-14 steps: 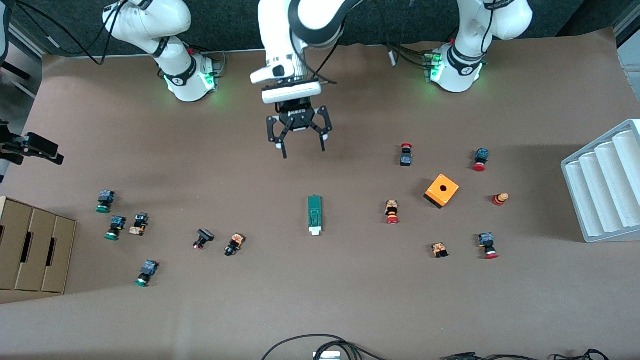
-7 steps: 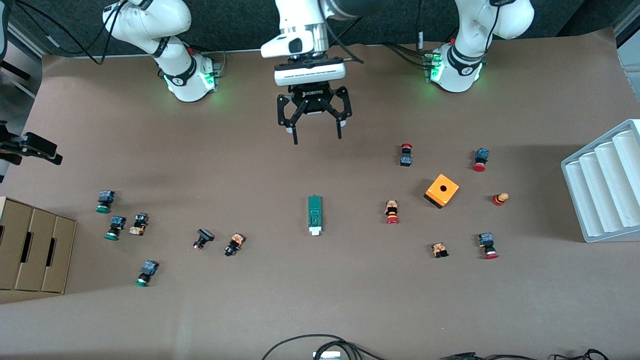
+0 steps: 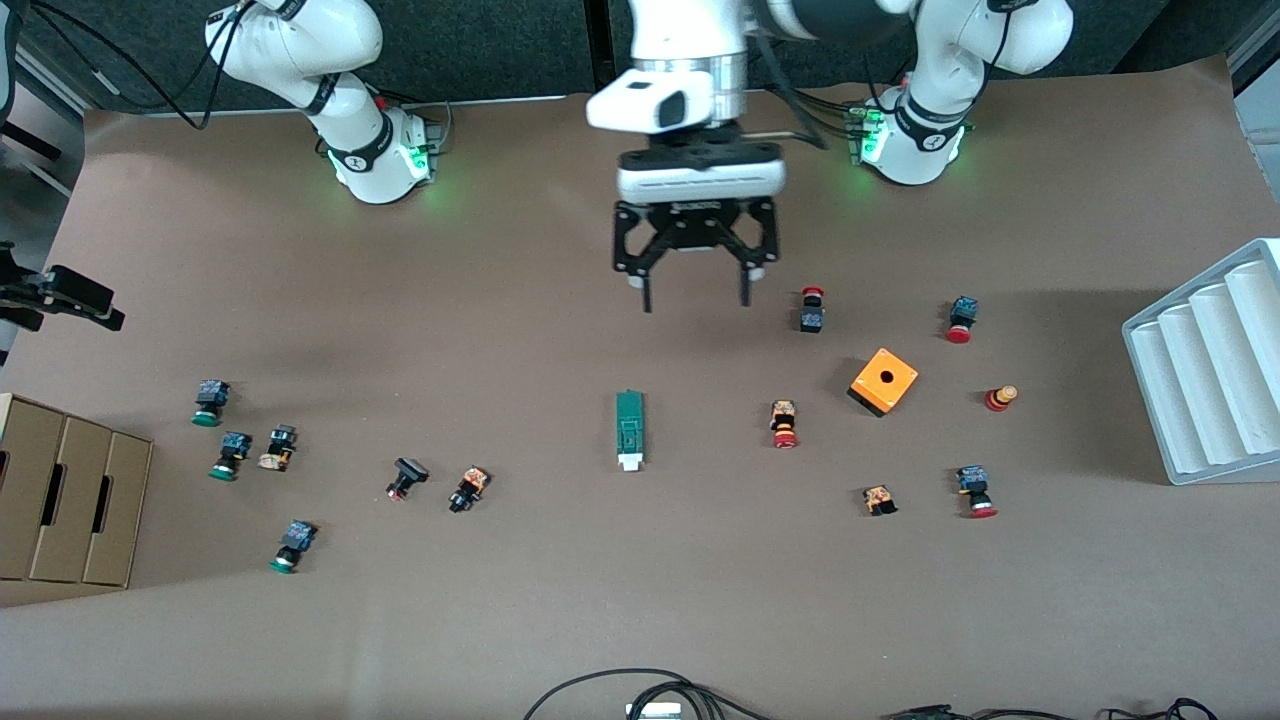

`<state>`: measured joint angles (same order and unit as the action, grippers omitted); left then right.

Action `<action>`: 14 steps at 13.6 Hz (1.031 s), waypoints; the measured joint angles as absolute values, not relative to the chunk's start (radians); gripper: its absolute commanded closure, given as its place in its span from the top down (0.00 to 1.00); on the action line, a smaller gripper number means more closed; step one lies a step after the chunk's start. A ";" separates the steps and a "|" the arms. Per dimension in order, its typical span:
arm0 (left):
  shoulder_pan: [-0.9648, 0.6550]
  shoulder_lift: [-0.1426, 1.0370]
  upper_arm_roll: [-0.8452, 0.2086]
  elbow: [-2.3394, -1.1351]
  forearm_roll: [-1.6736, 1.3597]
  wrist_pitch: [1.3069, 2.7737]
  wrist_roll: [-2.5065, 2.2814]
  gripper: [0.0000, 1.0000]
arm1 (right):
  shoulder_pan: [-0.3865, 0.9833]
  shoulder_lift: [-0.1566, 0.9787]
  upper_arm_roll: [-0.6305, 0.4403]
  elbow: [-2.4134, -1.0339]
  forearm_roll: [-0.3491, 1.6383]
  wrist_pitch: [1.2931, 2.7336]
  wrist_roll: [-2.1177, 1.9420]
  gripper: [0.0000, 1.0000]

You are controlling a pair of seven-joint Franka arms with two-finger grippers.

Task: Close load switch with both arms

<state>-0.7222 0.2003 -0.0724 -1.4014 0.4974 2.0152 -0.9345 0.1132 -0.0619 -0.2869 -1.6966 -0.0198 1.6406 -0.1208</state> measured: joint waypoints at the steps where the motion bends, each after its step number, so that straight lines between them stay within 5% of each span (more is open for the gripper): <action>1: -0.692 0.190 -0.072 -1.397 0.458 2.015 -0.875 1.00 | 0.113 -0.062 -0.287 -1.697 -0.020 1.641 -0.121 0.99; 14: -0.302 0.104 -0.068 -1.395 0.149 1.876 -0.468 1.00 | 0.113 -0.061 -0.287 -1.697 -0.020 1.641 -0.121 0.99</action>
<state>-0.3020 0.1041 -0.0683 -1.3955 0.1491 1.8758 -0.4681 0.1131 -0.0611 -0.2866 -1.6966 -0.0198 1.6413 -0.1208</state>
